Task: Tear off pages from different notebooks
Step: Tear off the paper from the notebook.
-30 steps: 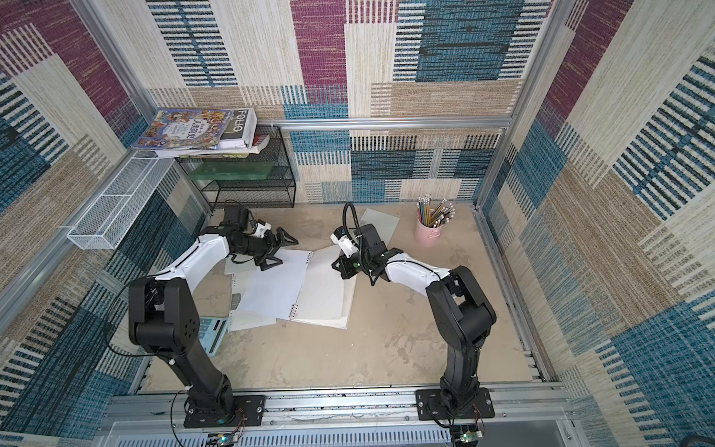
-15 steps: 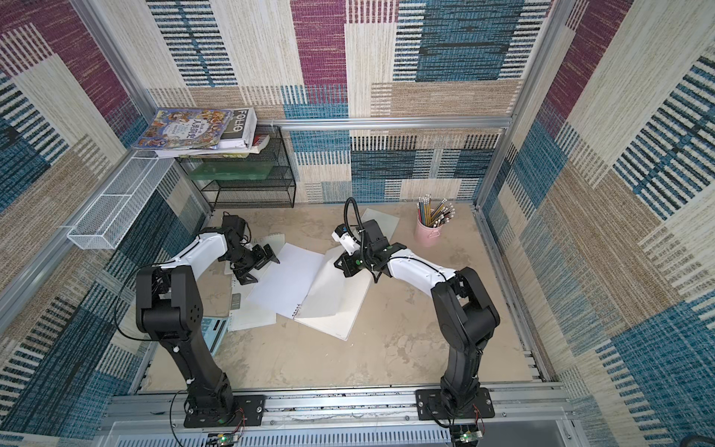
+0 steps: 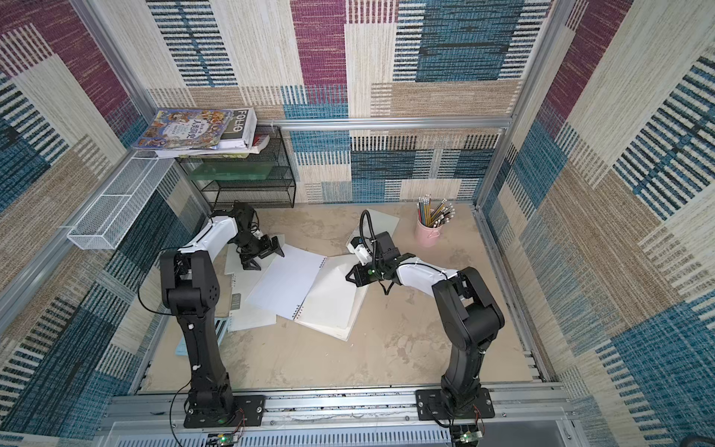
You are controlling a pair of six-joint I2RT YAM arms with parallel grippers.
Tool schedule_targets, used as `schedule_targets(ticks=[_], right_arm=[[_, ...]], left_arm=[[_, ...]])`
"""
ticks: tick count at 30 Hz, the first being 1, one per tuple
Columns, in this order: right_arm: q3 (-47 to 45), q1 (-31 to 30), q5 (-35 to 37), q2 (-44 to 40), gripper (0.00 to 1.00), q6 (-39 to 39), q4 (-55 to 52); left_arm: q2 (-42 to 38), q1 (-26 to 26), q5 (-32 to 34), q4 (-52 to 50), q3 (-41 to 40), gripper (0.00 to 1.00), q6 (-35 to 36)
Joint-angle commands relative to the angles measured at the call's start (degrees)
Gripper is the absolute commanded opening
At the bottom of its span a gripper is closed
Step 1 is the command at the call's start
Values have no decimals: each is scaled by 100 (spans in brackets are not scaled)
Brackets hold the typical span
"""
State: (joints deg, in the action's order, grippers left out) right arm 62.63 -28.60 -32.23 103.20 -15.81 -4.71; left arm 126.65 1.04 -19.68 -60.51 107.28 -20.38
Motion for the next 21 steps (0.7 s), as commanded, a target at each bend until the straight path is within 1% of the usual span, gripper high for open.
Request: schedule_targets(ticks=[1, 3, 6, 11, 14, 16, 18, 19, 21], right_arm=[[-58, 21, -151, 49, 12, -121, 204], [-78, 22, -150, 90, 15, -159, 246], [-126, 23, -169, 121, 16, -193, 336], [-184, 21, -170, 157, 15, -215, 426], [-199, 12, -187, 209, 14, -219, 466], [-199, 14, -163, 241, 12, -207, 471], [-199, 19, -139, 262, 12, -187, 471], [-199, 24, -120, 278, 12, -179, 471], [-182, 27, -108, 331, 12, -172, 478]], left_arm=[[382, -27, -114, -676, 589, 96, 689], [746, -38, -250, -985, 1072, 92, 919], [1064, -59, -420, -1183, 1405, 87, 1181], [1350, -104, -76, -1323, 1567, 82, 1420], [1545, -104, -376, -1357, 1657, 79, 1498], [1617, -104, -707, -1377, 1673, 76, 1554], [1613, -109, -910, -1384, 1632, 74, 1548], [1584, -106, -1125, -1381, 1597, 71, 1595], [1485, -104, -1407, -1382, 1526, 68, 1590]])
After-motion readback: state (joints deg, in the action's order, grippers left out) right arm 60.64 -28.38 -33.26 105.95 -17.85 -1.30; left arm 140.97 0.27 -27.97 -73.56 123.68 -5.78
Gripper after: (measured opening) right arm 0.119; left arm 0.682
